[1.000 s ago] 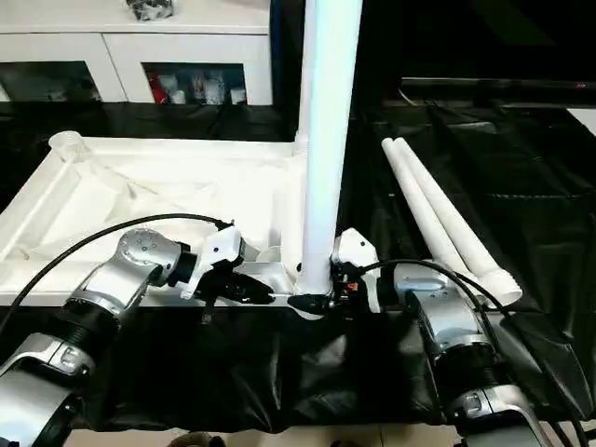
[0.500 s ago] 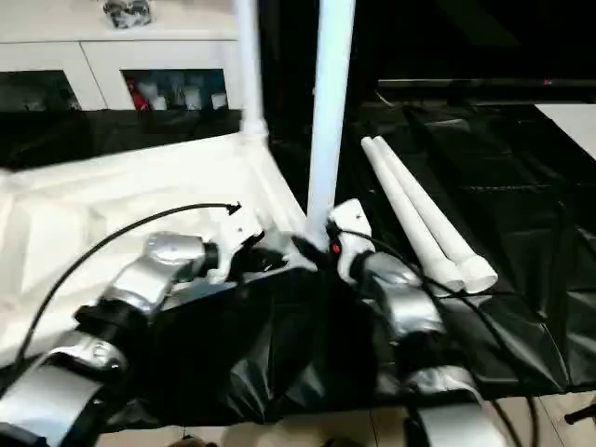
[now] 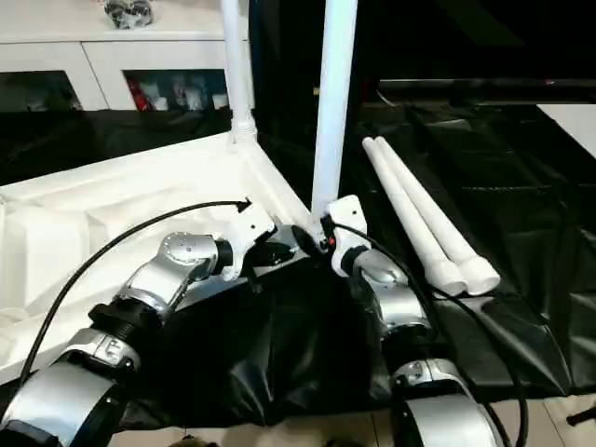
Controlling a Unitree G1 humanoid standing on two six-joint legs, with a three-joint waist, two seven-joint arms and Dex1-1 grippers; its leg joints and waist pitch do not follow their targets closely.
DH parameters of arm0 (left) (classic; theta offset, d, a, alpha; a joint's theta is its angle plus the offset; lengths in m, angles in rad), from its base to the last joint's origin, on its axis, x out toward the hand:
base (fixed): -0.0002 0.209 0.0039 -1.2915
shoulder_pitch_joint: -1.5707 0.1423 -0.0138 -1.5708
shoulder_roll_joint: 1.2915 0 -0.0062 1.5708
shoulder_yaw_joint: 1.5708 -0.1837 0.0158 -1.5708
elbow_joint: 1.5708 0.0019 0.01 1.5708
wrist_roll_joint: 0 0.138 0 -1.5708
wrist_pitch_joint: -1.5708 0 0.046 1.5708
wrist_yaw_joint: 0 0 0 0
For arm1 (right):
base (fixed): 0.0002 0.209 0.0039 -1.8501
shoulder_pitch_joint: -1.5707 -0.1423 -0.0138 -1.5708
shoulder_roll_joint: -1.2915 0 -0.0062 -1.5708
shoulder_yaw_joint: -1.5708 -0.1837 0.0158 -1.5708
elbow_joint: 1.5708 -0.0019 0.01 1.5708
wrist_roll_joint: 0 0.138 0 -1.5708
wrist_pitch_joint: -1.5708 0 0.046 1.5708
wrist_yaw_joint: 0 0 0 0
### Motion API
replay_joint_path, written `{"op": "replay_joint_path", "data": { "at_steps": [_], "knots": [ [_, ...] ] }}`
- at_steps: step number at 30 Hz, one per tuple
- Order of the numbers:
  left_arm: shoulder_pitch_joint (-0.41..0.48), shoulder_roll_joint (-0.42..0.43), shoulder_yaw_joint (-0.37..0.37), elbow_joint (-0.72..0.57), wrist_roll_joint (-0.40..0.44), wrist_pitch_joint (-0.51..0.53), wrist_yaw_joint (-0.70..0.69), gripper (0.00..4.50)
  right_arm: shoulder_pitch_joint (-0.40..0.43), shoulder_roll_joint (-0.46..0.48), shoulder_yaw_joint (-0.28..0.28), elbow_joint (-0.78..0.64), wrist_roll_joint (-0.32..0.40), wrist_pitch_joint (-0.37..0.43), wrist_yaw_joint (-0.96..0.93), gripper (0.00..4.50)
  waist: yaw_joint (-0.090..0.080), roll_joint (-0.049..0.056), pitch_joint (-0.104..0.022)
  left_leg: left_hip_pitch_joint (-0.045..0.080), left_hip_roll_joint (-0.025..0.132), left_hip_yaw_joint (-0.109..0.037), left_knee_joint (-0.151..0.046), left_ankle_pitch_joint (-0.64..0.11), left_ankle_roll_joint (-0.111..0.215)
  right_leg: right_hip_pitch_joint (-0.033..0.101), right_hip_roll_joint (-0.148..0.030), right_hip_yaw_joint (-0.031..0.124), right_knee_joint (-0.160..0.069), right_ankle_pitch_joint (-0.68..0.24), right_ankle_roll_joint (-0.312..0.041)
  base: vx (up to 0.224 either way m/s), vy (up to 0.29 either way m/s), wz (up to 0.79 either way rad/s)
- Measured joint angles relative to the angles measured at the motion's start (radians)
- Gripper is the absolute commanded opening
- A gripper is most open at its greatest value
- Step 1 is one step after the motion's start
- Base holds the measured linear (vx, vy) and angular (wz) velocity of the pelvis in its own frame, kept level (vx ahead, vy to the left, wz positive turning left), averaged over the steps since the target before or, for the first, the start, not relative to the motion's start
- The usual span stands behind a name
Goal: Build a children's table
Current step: Rotate leg to tighten
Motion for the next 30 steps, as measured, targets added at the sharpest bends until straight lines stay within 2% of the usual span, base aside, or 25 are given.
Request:
{"op": "replay_joint_path", "data": {
  "at_steps": [7, 13, 19, 20, 26, 30],
  "knots": [
    [0.022, 0.081, -0.014, -0.027, -0.043, -0.063, -0.202, 0.0, 0.075, -0.12, 0.066, -0.126, 0.05, -0.005, 0.346, 3.93, 0.018, 0.001, -0.001, -0.002, 0.001, 0.002, 0.0, 0.001, 0.001, -0.001, 0.0, -0.001, 0.001, -0.002, 0.002, 0.0, 0.0, 0.0],
    [0.025, 0.127, -0.034, -0.032, -0.066, -0.081, -0.328, 0.0, 0.104, -0.194, 0.11, -0.195, 0.078, 0.012, 0.542, 3.93, 0.034, 0.001, 0.0, -0.002, 0.002, 0.005, 0.002, 0.0, 0.001, -0.001, 0.0, 0.0, 0.001, -0.002, 0.002, 0.0, 0.0, 0.0],
    [0.032, 0.153, -0.04, -0.038, -0.071, -0.095, -0.412, 0.0, 0.132, -0.219, 0.129, -0.259, 0.095, 0.052, 0.623, 3.48, 0.037, 0.001, 0.0, -0.002, 0.002, 0.008, 0.001, 0.0, 0.0, 0.0, 0.0, 0.001, 0.002, -0.002, 0.002, 0.0, 0.0, 0.0],
    [0.032, 0.155, -0.04, -0.038, -0.071, -0.096, -0.416, 0.0, 0.133, -0.219, 0.13, -0.262, 0.096, 0.055, 0.624, 3.27, 0.037, 0.001, 0.0, -0.002, 0.002, 0.008, 0.001, 0.0, 0.0, 0.0, 0.0, 0.001, 0.002, -0.002, 0.002, 0.0, 0.0, 0.0],
    [0.033, 0.16, -0.043, -0.038, -0.077, -0.097, -0.429, 0.0, 0.142, -0.212, 0.131, -0.286, 0.097, 0.08, 0.616, 2.81, 0.037, 0.001, 0.0, -0.002, 0.002, 0.008, 0.001, 0.0, 0.0, 0.0, 0.0, 0.002, 0.002, -0.002, 0.002, 0.0, 0.0, 0.0],
    [0.034, 0.155, -0.04, -0.038, -0.077, -0.092, -0.411, 0.0, 0.155, -0.199, 0.118, -0.3, 0.099, 0.097, 0.583, 2.73, 0.037, 0.001, 0.0, -0.002, 0.002, 0.009, 0.001, 0.0, 0.0, 0.0, 0.0, 0.002, 0.002, -0.002, 0.002, 0.0, 0.0, 0.0]
  ]
}}
